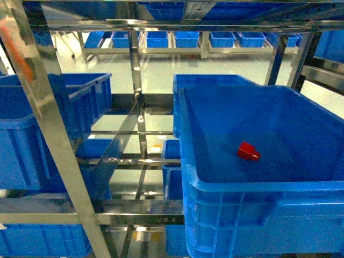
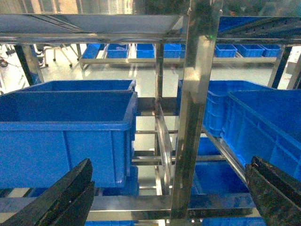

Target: Pick red block from blue box to shelf

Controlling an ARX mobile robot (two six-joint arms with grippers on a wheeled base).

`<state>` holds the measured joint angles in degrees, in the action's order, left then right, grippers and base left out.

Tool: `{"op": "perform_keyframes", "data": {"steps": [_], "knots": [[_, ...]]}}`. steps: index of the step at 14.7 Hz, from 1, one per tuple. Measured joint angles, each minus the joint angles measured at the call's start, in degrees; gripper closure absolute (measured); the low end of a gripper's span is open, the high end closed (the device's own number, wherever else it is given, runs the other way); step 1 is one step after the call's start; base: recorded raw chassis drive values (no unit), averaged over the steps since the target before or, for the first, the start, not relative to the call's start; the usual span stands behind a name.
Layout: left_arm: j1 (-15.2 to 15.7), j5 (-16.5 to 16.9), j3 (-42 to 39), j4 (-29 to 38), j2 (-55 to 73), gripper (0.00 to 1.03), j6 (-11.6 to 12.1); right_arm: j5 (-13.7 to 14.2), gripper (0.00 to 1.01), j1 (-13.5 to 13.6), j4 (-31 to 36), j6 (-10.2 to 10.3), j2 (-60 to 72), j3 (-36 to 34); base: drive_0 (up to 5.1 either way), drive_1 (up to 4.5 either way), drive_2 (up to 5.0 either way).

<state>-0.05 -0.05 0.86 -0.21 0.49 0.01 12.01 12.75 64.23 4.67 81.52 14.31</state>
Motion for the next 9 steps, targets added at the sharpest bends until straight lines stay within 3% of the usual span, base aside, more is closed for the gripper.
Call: {"op": "perform_keyframes", "data": {"steps": [2, 5, 8, 9], "knots": [[0.00, 0.04, 0.00, 0.00, 0.00, 0.05, 0.00, -1.84, 0.62, -2.80, -0.90, -3.26, -7.76, -4.28, 0.0, 0.00, 0.0], [0.00, 0.02, 0.00, 0.00, 0.00, 0.05, 0.00, -4.90, 0.99, -5.90, -7.34, -4.33, -17.88, -9.05, 0.0, 0.00, 0.0], [0.00, 0.02, 0.00, 0.00, 0.00, 0.05, 0.00, -7.82, 0.99, -8.26, -15.08, -4.33, -28.74, -11.67, 0.0, 0.00, 0.0], [0.00, 0.02, 0.00, 0.00, 0.00, 0.05, 0.00, -11.34, 0.99, -11.52, -17.44, -4.39, -31.67, -12.31, 0.0, 0.00, 0.0]]}}
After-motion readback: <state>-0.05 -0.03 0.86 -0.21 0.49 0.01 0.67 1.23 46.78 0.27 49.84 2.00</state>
